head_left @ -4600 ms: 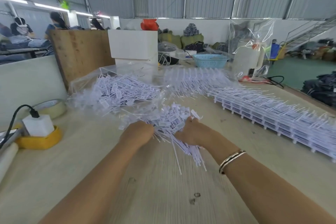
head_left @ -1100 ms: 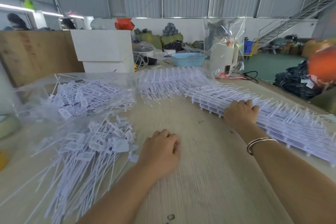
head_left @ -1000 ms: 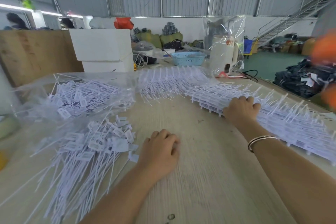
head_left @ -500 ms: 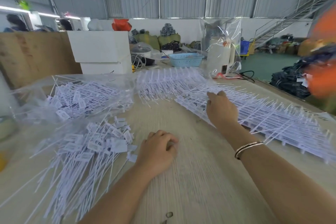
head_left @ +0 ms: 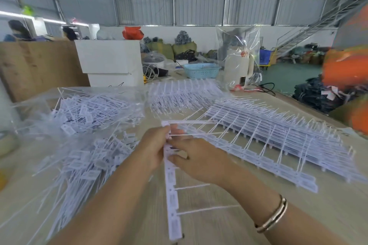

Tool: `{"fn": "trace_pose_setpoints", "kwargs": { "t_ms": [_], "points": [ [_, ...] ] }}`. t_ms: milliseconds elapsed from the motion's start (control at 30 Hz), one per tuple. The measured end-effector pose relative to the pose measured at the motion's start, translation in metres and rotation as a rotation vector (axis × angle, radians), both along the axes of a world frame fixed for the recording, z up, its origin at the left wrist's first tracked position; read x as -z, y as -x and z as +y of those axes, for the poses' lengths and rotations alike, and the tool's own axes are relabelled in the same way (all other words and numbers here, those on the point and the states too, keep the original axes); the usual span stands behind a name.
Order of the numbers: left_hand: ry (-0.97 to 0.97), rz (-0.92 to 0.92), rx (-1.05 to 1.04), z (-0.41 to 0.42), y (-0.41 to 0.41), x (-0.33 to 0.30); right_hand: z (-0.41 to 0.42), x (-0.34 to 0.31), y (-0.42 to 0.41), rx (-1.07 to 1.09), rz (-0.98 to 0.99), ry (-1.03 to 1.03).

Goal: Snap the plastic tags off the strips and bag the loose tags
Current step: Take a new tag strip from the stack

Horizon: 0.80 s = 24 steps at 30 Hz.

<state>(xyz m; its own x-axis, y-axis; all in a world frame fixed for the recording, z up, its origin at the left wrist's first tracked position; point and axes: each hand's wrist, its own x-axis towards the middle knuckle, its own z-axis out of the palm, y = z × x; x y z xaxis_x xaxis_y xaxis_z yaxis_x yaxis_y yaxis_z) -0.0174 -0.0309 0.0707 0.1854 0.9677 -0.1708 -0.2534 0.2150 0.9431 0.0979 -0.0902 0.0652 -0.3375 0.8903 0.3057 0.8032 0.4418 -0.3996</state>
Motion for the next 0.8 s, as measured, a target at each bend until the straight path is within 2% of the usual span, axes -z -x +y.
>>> {"fn": "trace_pose_setpoints", "kwargs": {
  "t_ms": [67, 167, 233, 267, 367, 433, 500, 533, 567, 667, 700, 800],
  "points": [
    [-0.021, 0.053, -0.11, 0.005, 0.01, -0.002, -0.002, 0.002, -0.01, 0.126, 0.112, -0.145],
    [-0.068, 0.333, -0.054, 0.009, 0.025, -0.006, 0.006, -0.009, -0.032, 0.31, 0.567, -0.352],
    [-0.125, 0.494, 0.008, 0.009, 0.03, -0.009, 0.02, -0.017, -0.044, 0.375, 0.773, -0.347],
    [-0.163, 0.529, 0.011, 0.009, 0.032, -0.011, 0.028, -0.017, -0.049, 0.411, 0.811, -0.3],
    [-0.285, 0.525, -0.043, 0.01, 0.037, -0.021, 0.044, 0.006, -0.061, 0.442, 0.673, -0.031],
    [-0.345, 0.522, -0.063, 0.01, 0.041, -0.029, 0.044, 0.024, -0.067, 0.303, 0.368, 0.12],
    [-0.373, 0.551, -0.061, 0.011, 0.045, -0.035, 0.045, 0.03, -0.072, 0.244, 0.015, 0.097],
    [-0.377, 0.557, -0.06, 0.011, 0.047, -0.038, 0.046, 0.031, -0.074, 0.265, -0.1, 0.078],
    [-0.377, 0.551, -0.062, 0.011, 0.049, -0.04, 0.046, 0.031, -0.075, 0.279, -0.159, 0.107],
    [-0.382, 0.532, -0.074, 0.011, 0.051, -0.044, 0.042, 0.039, -0.073, 0.212, -0.163, 0.336],
    [-0.385, 0.532, -0.081, 0.011, 0.051, -0.043, 0.039, 0.043, -0.073, 0.201, -0.174, 0.331],
    [-0.346, 0.457, -0.145, 0.013, 0.056, -0.044, 0.036, 0.045, -0.073, 0.155, -0.187, 0.126]
  ]
}}
